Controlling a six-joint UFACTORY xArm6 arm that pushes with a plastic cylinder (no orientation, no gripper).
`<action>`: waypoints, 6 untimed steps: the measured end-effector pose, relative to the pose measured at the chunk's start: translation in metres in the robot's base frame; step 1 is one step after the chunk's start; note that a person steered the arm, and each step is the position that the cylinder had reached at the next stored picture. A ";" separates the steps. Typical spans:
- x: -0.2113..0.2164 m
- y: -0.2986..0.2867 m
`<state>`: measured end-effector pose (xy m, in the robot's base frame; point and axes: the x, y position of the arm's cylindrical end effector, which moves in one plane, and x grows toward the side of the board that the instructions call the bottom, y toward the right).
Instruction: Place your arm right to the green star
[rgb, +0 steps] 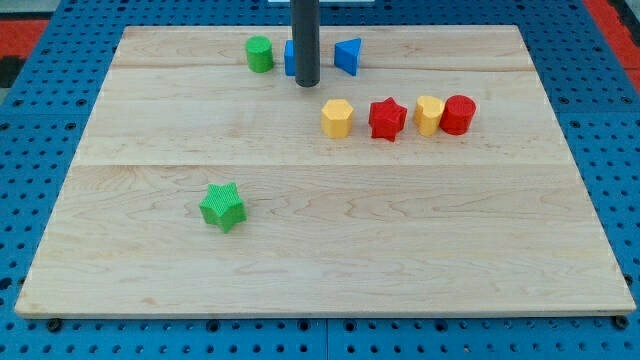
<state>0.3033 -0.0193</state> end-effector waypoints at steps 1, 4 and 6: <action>0.008 0.002; 0.060 -0.068; 0.153 -0.002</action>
